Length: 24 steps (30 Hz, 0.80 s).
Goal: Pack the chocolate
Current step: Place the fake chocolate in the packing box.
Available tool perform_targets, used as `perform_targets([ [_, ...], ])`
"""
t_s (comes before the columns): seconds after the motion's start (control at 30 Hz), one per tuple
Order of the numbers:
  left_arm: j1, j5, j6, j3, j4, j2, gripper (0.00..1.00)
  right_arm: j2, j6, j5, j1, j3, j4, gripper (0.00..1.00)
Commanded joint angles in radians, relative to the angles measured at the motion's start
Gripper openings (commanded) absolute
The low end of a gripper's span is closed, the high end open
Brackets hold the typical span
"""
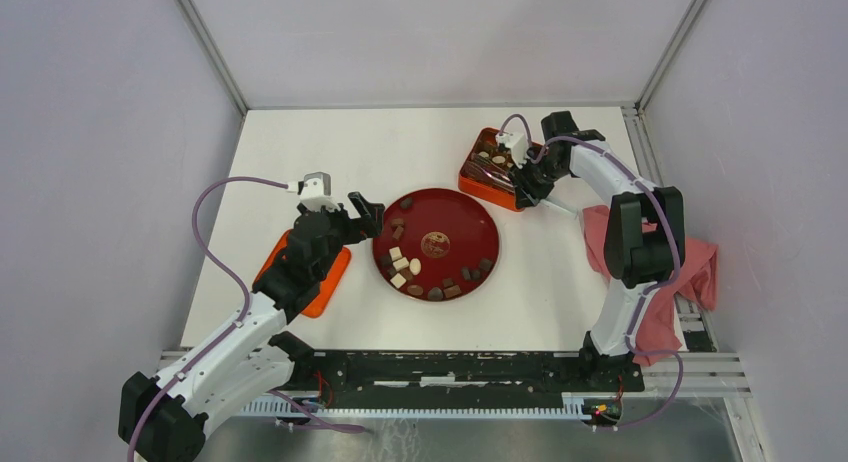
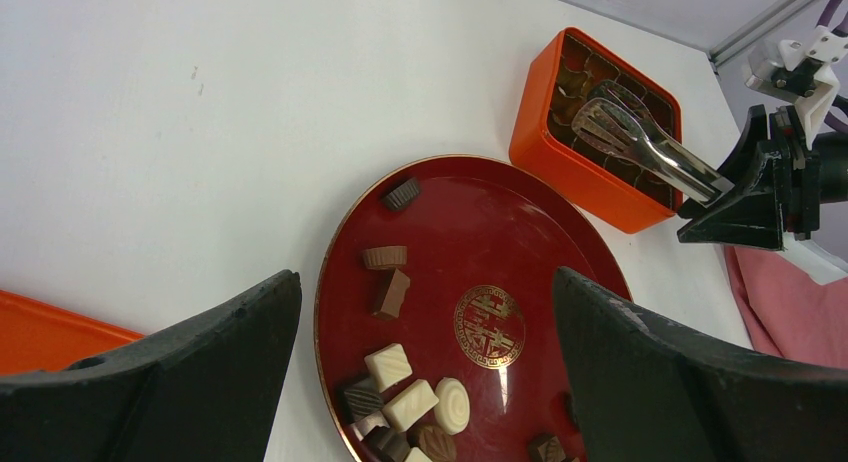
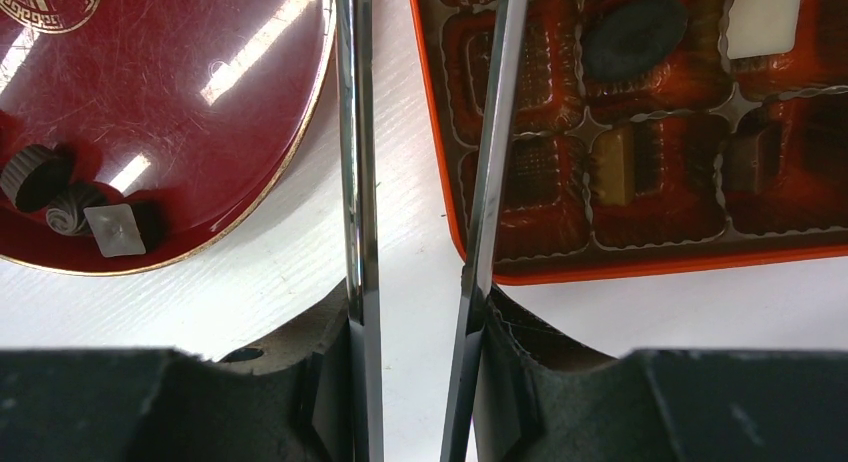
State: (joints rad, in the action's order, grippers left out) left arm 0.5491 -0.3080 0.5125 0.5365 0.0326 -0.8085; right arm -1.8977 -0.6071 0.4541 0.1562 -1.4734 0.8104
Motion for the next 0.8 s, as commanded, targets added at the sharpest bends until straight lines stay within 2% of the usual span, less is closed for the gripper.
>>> perform_targets([
  [0.0,-0.005,0.004,0.017,0.003,0.046,0.004,1.00,-0.018,0.002,0.036,-0.011,-0.035,-0.014,0.29],
  [0.77,-0.005,0.006,0.015,0.005,0.046,-0.001,1.00,-0.050,0.020,0.038,-0.012,-0.059,-0.003,0.43],
])
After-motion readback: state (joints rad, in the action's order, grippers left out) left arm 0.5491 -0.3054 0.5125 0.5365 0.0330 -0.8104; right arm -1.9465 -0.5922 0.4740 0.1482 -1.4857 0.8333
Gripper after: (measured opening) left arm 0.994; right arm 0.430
